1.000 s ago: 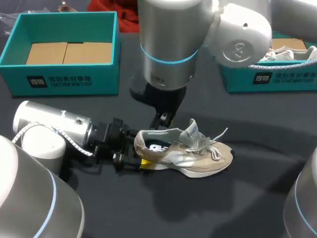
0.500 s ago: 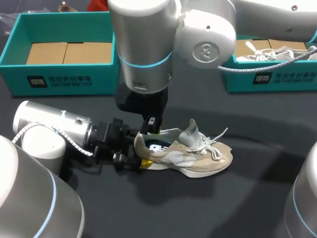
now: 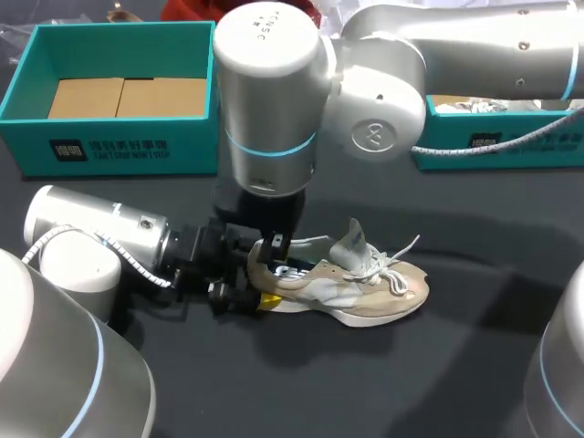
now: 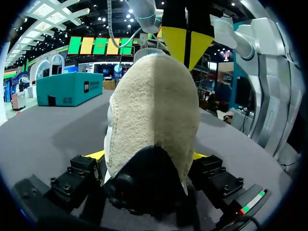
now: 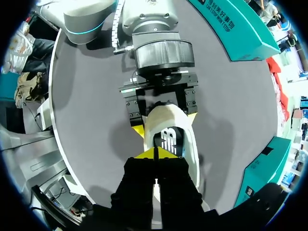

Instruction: Take the shoe out of the shoebox, open the shoe tongue, remove and reinsert the insole, then place the shoe into the shoebox

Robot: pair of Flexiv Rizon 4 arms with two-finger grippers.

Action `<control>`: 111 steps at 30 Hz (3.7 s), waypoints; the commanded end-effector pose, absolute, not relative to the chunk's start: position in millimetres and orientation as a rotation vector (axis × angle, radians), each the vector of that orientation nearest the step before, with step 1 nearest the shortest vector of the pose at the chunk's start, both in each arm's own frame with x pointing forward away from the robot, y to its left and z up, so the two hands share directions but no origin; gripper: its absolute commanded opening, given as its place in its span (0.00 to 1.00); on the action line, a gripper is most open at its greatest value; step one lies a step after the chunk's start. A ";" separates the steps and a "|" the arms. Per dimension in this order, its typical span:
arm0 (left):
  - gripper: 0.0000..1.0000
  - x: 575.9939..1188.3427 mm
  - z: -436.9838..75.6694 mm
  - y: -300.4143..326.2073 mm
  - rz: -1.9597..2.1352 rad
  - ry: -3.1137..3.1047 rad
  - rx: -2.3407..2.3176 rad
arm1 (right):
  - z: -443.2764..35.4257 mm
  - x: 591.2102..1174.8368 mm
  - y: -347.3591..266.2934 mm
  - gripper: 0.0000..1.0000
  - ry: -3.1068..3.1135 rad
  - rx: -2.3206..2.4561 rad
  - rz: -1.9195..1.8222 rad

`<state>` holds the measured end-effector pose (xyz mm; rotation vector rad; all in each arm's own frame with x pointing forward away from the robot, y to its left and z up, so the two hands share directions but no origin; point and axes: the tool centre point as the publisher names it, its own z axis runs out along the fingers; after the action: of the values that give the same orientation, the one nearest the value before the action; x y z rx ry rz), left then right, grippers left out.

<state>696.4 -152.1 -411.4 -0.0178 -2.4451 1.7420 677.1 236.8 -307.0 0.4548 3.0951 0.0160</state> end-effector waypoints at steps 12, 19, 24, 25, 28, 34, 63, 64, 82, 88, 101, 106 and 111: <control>0.00 696.2 -415.8 -153.2 1.740 -2.446 -0.018 | -319.8 679.9 229.4 0.00 3.102 0.397 0.072; 0.00 696.2 -415.8 -153.2 1.740 -2.446 -0.018 | -347.6 687.7 227.4 0.00 3.099 0.382 0.071; 0.00 696.2 -415.8 -153.2 1.740 -2.446 -0.018 | -360.4 691.7 222.9 0.00 3.096 0.387 0.095; 0.00 696.2 -415.8 -153.2 1.740 -2.446 -0.018 | -362.2 691.8 222.8 0.00 3.092 0.382 0.096; 0.00 696.2 -415.8 -153.2 1.740 -2.446 -0.018 | -368.5 693.7 222.2 0.00 3.082 0.370 0.086; 0.00 696.2 -415.8 -153.2 1.740 -2.446 -0.018 | -377.2 695.5 207.3 0.00 3.079 0.429 0.066; 0.00 696.2 -415.8 -153.2 1.740 -2.446 -0.018 | -385.5 689.0 154.6 0.38 3.002 0.567 0.047; 0.00 696.2 -415.8 -153.2 1.740 -2.446 -0.018 | -385.9 690.0 154.8 0.39 3.001 0.565 0.048; 0.00 696.2 -415.8 -153.2 1.740 -2.446 -0.018 | -416.9 697.5 163.6 0.49 3.121 0.512 0.014; 0.00 696.2 -415.8 -153.2 1.740 -2.446 -0.018 | -433.0 687.6 165.6 0.47 3.213 0.512 -0.003; 0.00 696.2 -415.8 -153.2 1.740 -2.446 -0.018 | -439.6 665.4 157.0 0.00 3.262 0.575 -0.006; 0.00 696.2 -415.8 -153.2 1.740 -2.446 -0.018 | -434.6 663.1 155.7 0.00 3.251 0.566 0.054; 0.00 696.2 -415.8 -153.2 1.740 -2.446 -0.018 | -422.0 661.5 147.3 0.00 3.204 0.543 0.189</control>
<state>695.8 -151.7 -411.9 -0.0199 -2.4449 1.7421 681.8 157.6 -398.4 0.5388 3.2348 0.0822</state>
